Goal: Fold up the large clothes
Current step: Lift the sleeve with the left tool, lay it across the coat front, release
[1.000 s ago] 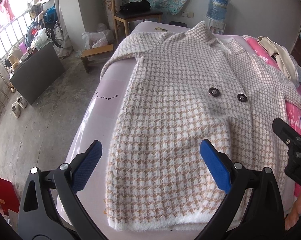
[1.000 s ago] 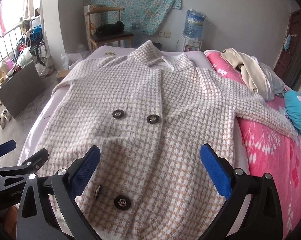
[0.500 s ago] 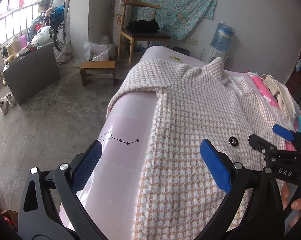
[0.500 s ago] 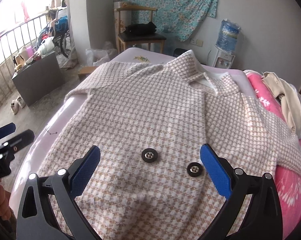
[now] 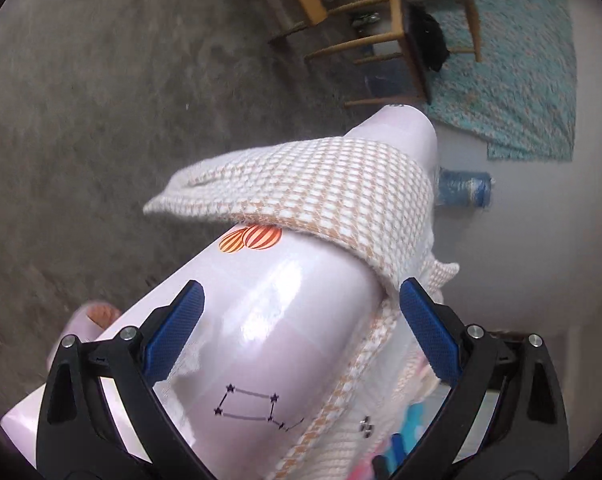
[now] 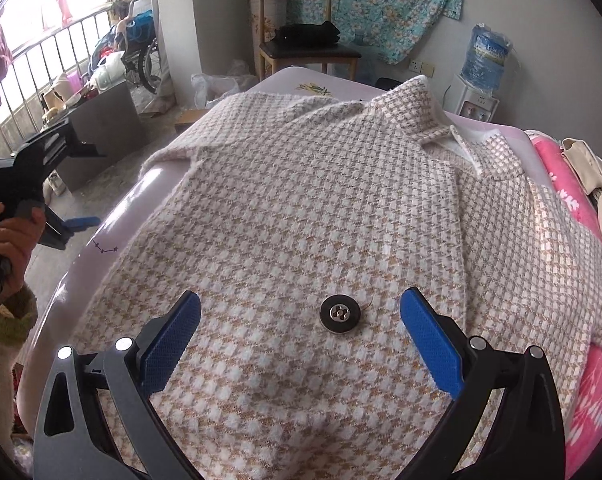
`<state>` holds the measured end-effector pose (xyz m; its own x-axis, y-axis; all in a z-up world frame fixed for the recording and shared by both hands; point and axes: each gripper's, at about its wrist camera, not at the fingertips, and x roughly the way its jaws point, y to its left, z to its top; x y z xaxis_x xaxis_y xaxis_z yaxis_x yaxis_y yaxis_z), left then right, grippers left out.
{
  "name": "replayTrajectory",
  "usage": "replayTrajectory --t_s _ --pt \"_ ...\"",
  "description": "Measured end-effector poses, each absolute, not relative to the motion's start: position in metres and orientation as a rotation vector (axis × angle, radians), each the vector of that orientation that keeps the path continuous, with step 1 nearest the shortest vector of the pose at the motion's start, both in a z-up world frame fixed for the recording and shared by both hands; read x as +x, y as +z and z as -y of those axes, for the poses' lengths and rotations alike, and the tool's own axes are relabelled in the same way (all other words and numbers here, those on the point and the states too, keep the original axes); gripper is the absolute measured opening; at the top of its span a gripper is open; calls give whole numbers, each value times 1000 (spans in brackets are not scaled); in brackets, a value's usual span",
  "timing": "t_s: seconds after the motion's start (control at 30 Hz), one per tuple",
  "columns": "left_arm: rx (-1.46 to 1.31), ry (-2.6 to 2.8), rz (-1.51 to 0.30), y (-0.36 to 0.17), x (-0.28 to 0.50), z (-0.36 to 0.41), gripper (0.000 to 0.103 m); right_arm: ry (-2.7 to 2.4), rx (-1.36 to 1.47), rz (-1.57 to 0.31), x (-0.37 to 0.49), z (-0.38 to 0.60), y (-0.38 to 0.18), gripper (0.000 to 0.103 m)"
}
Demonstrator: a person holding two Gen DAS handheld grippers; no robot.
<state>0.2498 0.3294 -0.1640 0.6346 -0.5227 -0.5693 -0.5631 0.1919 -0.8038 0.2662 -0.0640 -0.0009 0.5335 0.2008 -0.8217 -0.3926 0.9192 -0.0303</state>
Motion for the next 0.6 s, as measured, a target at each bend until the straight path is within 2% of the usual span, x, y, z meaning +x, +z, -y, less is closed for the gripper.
replayTrajectory --t_s 0.17,0.33,0.37,0.43,0.47,0.53,0.57,0.6 --pt "-1775 -3 -994 -243 264 -335 94 342 -228 -960 277 66 -6 97" --pt "-1920 -38 -1022 -291 291 -332 93 343 -223 -987 286 62 -16 97" --pt "-1927 -36 -1025 -296 295 -330 91 343 -225 -989 288 61 -18 97" --pt "-1945 -33 -1029 -301 302 -330 71 341 -228 -990 290 59 -19 97" --pt "-1959 -37 -1024 -303 306 -330 66 338 -227 -988 291 60 -19 97" --pt "-1945 -17 -1021 -298 310 -335 48 331 -227 -985 292 61 -19 97" --pt "-1926 5 -1021 -294 312 -338 43 327 -228 -982 293 61 -19 97" --pt "-1900 28 -1024 -289 312 -343 29 322 -228 -979 294 62 -20 97"
